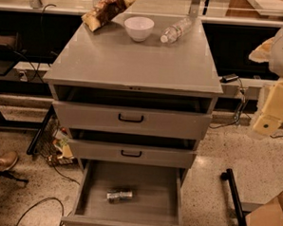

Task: Pick redbull can from bottom drawer and place on counter

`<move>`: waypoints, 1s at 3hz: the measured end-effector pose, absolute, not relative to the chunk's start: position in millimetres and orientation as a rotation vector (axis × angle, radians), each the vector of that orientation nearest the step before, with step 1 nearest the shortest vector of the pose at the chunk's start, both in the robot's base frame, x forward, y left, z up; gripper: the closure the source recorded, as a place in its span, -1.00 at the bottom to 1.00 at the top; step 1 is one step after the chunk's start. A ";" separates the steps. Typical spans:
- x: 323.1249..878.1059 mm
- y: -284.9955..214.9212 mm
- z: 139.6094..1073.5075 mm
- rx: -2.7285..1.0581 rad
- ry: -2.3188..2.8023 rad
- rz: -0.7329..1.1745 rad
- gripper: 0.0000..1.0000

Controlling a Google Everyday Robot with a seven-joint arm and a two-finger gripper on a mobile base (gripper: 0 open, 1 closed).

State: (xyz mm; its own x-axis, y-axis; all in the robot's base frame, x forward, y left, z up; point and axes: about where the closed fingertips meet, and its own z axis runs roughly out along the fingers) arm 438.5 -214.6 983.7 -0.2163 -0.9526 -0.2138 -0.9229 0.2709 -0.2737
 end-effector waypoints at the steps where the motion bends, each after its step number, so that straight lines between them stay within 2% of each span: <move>1: 438.5 -214.6 983.6 -1.710 2.211 -0.123 -1.00; 2: 431.0 -213.8 938.1 -1.708 2.244 -0.002 -1.00; 3: 412.6 -199.5 861.9 -1.681 2.238 0.200 -1.00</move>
Offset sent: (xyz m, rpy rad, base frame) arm -0.0238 0.0013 -0.1520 0.1858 0.2524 -0.0053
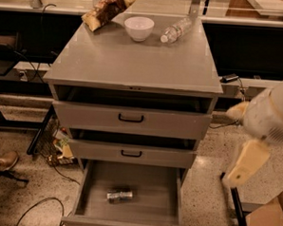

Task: Pick redbull can from bottom drawer and place on counter

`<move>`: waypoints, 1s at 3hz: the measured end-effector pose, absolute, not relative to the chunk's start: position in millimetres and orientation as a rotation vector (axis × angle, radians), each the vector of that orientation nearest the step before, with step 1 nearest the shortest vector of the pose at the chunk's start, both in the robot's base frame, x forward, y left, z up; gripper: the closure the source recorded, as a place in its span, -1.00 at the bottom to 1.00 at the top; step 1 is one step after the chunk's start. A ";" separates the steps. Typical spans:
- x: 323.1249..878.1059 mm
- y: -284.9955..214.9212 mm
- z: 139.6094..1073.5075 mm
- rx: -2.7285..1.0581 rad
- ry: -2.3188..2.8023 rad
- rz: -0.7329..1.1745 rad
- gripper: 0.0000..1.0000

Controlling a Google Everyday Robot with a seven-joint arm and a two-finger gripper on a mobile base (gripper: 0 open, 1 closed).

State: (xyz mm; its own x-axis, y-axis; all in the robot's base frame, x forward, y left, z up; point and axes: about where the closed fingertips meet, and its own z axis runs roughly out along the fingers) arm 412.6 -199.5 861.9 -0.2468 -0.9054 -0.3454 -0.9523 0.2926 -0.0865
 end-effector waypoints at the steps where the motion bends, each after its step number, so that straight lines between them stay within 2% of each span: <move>1: 378.1 -165.8 749.3 -1.629 2.251 0.407 -1.00; 2: 378.2 -165.7 749.6 -1.629 2.250 0.407 -1.00; 3: 380.4 -161.8 699.0 -1.609 2.267 0.450 -1.00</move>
Offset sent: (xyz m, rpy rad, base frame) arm -0.0180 0.0289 -0.0774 0.1180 0.0513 -0.0021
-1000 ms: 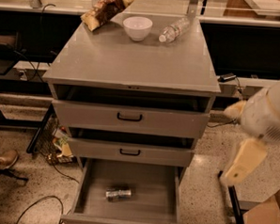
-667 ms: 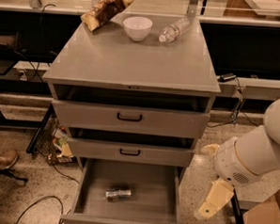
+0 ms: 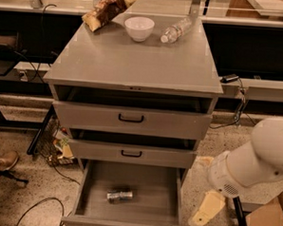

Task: Pick redbull can from bottom drawer and place on counter

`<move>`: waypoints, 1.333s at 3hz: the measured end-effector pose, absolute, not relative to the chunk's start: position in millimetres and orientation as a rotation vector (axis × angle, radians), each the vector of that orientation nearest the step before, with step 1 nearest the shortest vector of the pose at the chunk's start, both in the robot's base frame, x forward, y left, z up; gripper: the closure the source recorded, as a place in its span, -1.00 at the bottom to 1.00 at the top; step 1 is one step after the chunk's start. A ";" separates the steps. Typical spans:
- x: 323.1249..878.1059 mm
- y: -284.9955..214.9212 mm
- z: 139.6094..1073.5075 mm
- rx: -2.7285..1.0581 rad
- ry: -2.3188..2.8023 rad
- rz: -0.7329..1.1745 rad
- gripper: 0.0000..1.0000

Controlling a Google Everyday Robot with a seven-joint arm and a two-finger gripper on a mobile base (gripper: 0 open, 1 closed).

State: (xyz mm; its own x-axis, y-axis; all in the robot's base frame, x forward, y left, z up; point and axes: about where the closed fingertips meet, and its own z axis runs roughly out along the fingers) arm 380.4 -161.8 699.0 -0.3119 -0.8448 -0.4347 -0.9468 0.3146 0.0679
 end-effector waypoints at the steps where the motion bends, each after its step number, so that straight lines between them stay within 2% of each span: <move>1: 386.4 -142.8 600.2 -1.630 2.272 0.529 -1.00; 2: 408.7 -117.7 491.6 -1.539 2.263 0.616 -1.00; 3: 409.8 -116.1 484.1 -1.535 2.265 0.626 -1.00; 4: 436.9 -103.9 452.0 -1.535 2.198 0.639 -1.00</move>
Offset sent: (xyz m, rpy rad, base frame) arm 0.0646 0.0592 -0.2849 0.1532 0.0287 -0.0399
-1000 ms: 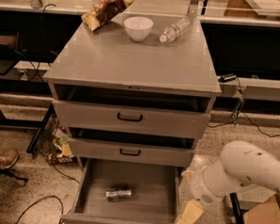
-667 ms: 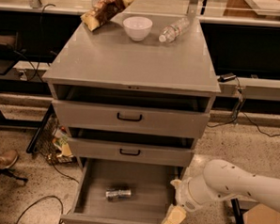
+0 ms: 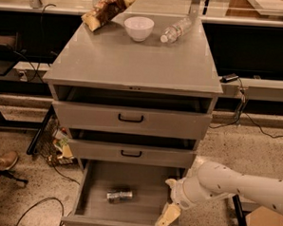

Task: Pick redbull can from bottom drawer and place on counter

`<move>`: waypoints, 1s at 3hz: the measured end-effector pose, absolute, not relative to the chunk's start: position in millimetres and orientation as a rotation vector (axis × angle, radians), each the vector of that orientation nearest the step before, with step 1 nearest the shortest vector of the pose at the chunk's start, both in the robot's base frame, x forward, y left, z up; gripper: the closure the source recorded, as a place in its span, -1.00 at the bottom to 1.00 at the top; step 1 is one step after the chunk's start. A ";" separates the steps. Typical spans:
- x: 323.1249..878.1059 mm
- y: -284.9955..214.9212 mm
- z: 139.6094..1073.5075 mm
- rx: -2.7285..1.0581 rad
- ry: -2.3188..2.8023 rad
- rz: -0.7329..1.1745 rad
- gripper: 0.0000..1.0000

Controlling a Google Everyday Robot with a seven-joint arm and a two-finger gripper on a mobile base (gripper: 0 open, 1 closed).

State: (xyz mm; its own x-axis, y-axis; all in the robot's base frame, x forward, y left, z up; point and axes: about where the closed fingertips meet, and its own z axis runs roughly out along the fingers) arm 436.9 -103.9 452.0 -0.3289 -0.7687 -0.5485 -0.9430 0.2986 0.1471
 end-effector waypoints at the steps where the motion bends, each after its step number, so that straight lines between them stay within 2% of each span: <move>1: 466.8 -81.8 393.5 -1.526 2.139 0.688 -1.00; 2: 480.6 -57.9 311.9 -1.471 2.154 0.796 -1.00; 3: 480.5 -57.6 312.0 -1.473 2.154 0.795 -1.00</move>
Offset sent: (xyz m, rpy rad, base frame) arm 0.0711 0.0649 -0.2077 0.1570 0.0793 -0.0010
